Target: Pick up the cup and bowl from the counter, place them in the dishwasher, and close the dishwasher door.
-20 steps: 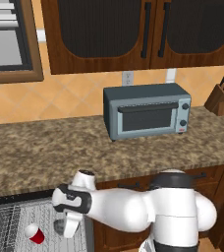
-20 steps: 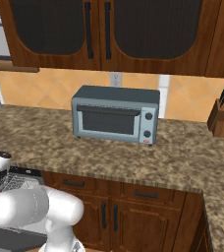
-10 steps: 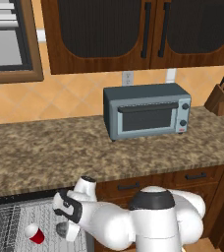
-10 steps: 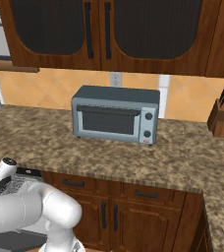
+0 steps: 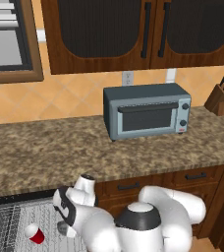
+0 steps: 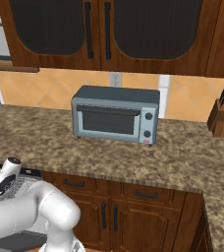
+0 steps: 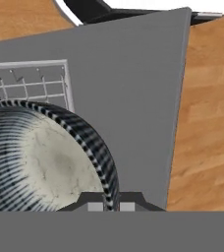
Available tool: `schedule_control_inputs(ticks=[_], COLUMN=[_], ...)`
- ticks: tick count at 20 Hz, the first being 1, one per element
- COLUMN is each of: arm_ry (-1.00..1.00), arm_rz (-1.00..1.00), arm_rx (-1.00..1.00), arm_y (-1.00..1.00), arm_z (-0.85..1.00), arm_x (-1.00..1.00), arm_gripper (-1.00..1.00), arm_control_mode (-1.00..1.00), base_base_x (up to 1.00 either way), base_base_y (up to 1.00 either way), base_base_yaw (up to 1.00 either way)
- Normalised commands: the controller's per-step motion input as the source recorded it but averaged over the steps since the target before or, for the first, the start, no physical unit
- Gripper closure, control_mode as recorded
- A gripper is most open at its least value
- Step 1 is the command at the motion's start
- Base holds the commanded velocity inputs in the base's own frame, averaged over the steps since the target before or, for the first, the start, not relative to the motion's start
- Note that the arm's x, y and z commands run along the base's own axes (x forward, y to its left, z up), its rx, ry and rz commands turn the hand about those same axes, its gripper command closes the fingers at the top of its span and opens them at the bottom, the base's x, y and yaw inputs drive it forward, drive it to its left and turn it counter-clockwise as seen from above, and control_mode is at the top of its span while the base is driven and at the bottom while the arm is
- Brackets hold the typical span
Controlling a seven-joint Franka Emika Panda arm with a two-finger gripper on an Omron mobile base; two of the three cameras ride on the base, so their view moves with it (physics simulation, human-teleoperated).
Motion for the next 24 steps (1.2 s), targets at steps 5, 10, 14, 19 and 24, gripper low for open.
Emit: schedule_control_inputs(ticks=[5,10,14,19,24], arm_ry=[0.05,0.01,0.01,0.02,0.02], arm_rz=[0.0,0.03,0.08,0.1,0.07], arm_rx=[-0.03,-0.01,0.0,0.0,0.0], arm_y=[0.0,0.0,0.0,0.0,0.0], arm_z=[-0.43,-0.52,-0.3,-0.06,-0.18], arm_x=[0.09,0.25,0.26,0.35,0.19], arm_gripper=[1.0,1.0,1.0,1.0,1.0], arm_control_mode=[-1.0,-1.0,-1.0,-1.0,-1.0], base_base_x=[0.0,0.0,0.0,0.0,0.0], base_base_y=[0.0,0.0,0.0,0.0,0.0], base_base_yaw=[0.0,0.0,0.0,0.0,0.0])
